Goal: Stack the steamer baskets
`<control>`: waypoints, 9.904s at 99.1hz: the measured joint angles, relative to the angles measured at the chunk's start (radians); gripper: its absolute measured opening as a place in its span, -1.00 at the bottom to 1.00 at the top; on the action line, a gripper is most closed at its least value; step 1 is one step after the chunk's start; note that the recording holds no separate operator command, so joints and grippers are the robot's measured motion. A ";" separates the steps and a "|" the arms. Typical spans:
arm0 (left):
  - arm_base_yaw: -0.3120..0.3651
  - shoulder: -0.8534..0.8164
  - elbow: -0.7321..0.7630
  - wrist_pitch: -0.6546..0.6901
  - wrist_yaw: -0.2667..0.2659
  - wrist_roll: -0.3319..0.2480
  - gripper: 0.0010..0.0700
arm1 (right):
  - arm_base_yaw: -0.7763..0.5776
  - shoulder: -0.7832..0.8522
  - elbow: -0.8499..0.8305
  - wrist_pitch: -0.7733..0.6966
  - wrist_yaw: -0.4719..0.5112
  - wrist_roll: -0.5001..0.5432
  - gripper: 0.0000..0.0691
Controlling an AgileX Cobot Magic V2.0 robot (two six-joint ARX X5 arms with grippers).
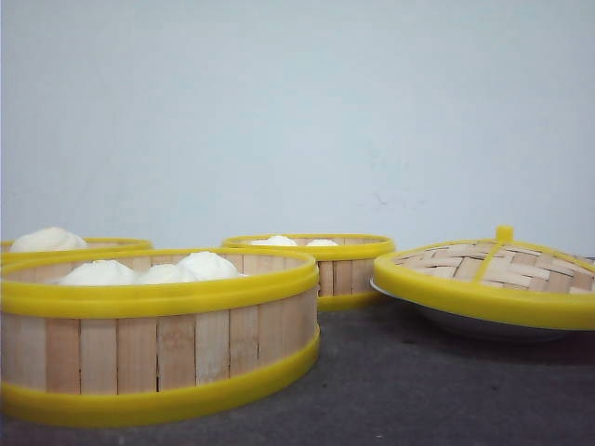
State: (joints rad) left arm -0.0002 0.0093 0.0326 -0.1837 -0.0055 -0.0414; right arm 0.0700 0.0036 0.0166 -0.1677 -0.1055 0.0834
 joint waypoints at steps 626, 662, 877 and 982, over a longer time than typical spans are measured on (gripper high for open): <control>0.000 0.782 0.749 -0.381 0.154 -0.025 0.19 | 0.253 2.172 1.836 -0.388 0.041 0.132 -0.92; 0.000 0.782 0.749 -0.382 0.155 -0.025 0.19 | 0.271 2.172 2.198 -0.755 0.037 0.221 -0.92; 0.000 0.782 0.749 -0.386 0.158 -0.025 0.19 | 0.656 1.658 1.355 -0.395 0.035 0.113 -0.92; 0.000 0.782 0.749 -0.386 0.158 -0.025 0.19 | 0.660 1.749 1.355 -0.363 0.100 0.130 -0.91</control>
State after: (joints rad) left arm -0.0002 0.7910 0.7818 -0.5701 0.1528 -0.0666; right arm 0.7296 1.7523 1.3716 -0.5304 -0.0055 0.2134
